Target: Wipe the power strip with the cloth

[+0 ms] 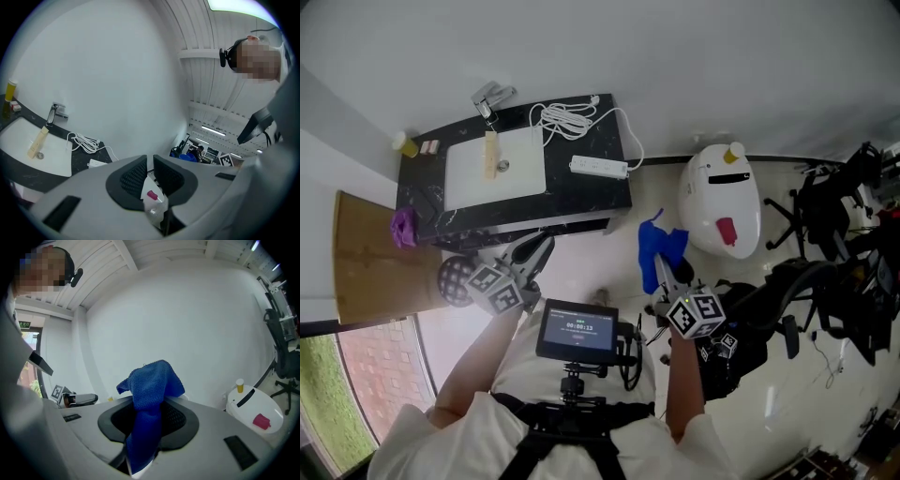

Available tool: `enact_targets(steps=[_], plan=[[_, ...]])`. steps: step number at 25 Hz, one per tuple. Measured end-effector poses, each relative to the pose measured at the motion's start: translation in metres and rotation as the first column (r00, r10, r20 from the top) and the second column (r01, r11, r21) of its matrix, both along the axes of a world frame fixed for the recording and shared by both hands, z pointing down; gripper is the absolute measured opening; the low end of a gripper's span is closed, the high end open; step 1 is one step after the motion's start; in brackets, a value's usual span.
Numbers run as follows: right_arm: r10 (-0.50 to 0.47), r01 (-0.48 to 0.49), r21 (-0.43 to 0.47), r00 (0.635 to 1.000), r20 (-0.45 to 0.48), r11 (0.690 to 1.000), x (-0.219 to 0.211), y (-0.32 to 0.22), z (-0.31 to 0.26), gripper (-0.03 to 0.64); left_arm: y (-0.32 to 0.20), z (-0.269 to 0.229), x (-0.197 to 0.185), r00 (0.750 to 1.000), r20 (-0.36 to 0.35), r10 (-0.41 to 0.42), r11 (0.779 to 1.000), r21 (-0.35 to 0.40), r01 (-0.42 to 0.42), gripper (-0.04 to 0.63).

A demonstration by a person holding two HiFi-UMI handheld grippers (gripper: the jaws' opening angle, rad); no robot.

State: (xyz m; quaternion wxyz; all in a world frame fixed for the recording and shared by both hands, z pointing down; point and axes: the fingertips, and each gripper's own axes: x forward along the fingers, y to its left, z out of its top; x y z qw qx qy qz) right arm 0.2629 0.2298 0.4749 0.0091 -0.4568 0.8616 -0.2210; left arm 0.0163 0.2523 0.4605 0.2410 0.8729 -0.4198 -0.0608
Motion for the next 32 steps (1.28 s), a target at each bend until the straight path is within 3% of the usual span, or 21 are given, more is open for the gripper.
enact_targets(steps=[14, 32], plan=[[0.066, -0.066, -0.006, 0.998, -0.017, 0.998, -0.076, 0.041, -0.009, 0.104, 0.022, 0.004, -0.096, 0.999, 0.006, 0.044, 0.996, -0.082, -0.043, 0.049], [0.060, -0.061, -0.008, 0.994, -0.090, 0.998, -0.103, 0.085, 0.007, 0.104, 0.044, 0.015, -0.083, 0.991, -0.017, 0.134, 0.985, -0.104, -0.135, 0.049]])
